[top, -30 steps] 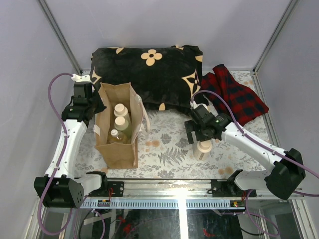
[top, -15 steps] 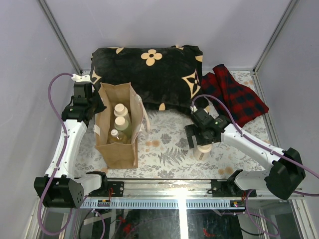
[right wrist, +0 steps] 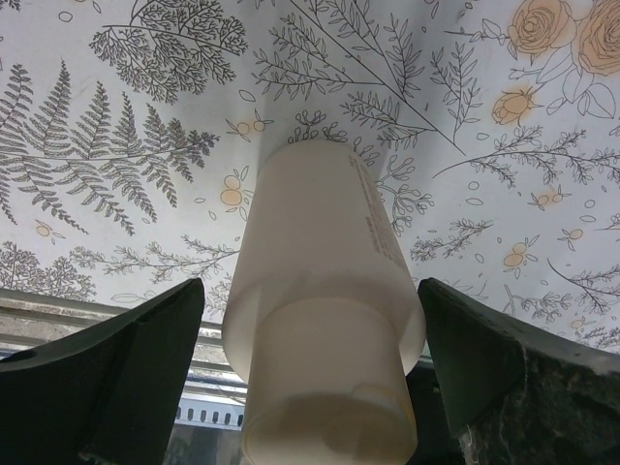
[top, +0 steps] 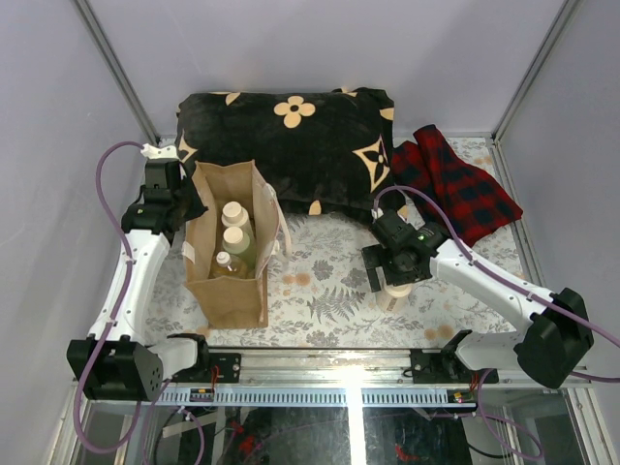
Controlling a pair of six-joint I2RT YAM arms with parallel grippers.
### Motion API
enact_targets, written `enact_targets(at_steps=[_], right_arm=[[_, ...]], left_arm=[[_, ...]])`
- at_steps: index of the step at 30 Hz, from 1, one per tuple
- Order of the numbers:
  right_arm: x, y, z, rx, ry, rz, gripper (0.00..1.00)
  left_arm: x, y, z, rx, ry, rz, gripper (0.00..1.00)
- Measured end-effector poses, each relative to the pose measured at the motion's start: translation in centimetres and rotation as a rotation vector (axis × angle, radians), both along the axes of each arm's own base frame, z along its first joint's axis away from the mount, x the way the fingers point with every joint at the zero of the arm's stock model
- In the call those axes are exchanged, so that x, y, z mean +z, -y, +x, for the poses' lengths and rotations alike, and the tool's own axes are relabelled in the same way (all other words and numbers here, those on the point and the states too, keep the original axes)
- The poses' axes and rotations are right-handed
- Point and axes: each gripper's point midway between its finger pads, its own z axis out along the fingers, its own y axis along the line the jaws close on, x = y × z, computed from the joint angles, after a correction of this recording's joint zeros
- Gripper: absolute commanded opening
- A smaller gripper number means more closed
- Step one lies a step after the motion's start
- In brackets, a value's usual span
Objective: Place the personal care products into the canvas bag
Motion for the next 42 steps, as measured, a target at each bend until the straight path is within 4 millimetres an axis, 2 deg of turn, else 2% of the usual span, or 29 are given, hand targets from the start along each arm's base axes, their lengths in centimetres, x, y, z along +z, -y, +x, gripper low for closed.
enact_targets(at_steps=[4, 12, 20, 23, 27, 32, 35, 42], right_arm=[[-0.1, -0.1, 0.0, 0.003, -0.007, 0.003, 0.86], [-0.7, 0.0, 0.1, 0.020, -0.018, -0.017, 0.40], [-0.6, -0.1, 0.4, 0.030, -0.029, -0.034, 0.20], [-0.2, -0.5, 1.1, 0.034, -0.038, -0.054, 0.18], [2.7, -2.2, 3.4, 0.050, 0.005, -0.034, 0.17], [9.0, -5.0, 7.4, 0.073, 0.160, 0.049, 0.17], [12.4, -5.9, 9.0, 0.084, 0.233, 0.077, 0.17], [18.0, -8.0, 12.3, 0.126, 0.332, 0.102, 0.17]], left_arm=[[-0.1, 0.0, 0.0, 0.000, -0.004, 0.000, 0.00], [-0.3, 0.0, 0.1, 0.000, -0.010, 0.000, 0.00], [-0.3, 0.0, 0.2, 0.001, -0.010, 0.000, 0.00], [-0.3, 0.0, 0.2, 0.000, -0.009, 0.000, 0.00], [-0.3, 0.0, 0.2, 0.000, -0.009, 0.000, 0.00], [-0.3, 0.0, 0.2, 0.001, -0.009, 0.000, 0.00], [-0.3, 0.0, 0.2, 0.001, -0.008, -0.001, 0.00], [-0.4, 0.0, 0.3, 0.003, -0.009, -0.003, 0.00]])
